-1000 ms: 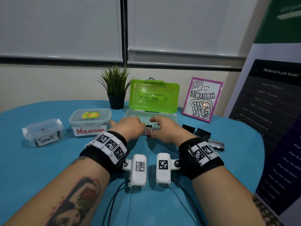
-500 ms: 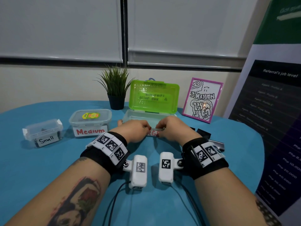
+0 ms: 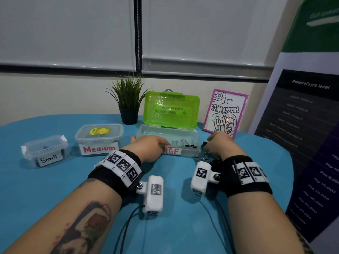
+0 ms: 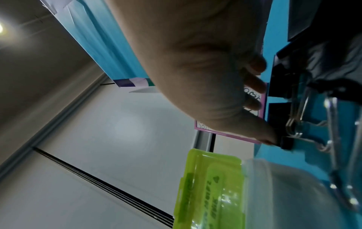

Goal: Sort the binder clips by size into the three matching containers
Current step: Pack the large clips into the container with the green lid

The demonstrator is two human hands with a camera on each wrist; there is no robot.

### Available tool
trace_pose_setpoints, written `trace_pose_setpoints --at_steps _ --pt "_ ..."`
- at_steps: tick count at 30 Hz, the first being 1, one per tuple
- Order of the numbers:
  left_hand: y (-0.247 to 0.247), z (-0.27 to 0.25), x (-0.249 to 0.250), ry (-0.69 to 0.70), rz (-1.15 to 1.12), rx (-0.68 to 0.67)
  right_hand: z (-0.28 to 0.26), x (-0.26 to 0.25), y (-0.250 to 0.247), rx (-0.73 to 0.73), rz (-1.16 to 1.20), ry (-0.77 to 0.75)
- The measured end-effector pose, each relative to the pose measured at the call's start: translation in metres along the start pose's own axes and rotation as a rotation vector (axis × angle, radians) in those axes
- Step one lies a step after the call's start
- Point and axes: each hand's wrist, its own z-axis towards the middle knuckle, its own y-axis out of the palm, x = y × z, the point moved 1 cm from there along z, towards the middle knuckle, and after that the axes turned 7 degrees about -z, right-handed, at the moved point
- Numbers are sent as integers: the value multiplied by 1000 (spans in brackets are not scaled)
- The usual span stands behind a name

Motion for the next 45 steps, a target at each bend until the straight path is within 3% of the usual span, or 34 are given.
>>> trace_pose_setpoints --at_steps 2,8,13,19,23,25,27,29,33,39,45 --pt "0 2 0 0 -8 31 2 -4 10 -81 -20 18" --pt "0 4 -1 12 3 81 12 -10 24 -21 -62 25" --pt "1 -3 4 140 -48 -42 11 -10 22 2 -53 2" --pt "5 4 -2 88 -69 -78 5 -11 13 55 -42 -68" --pt "6 5 -1 85 -84 -82 2 -10 2 284 234 -157" --pt "5 5 -1 86 -83 -71 -1 -12 -4 478 437 -305" --pt "5 5 -1 89 -79 -59 -6 -18 -7 550 564 -464" --pt "5 5 0 91 -91 -52 -8 -24 -2 410 581 -547" --pt "4 3 3 90 -81 -25 -4 -30 16 145 349 -546" --pt "3 -2 4 110 -71 -38 -9 -34 14 67 323 -585" --pt "4 -4 7 96 15 -133 -10 -40 21 75 409 -548"
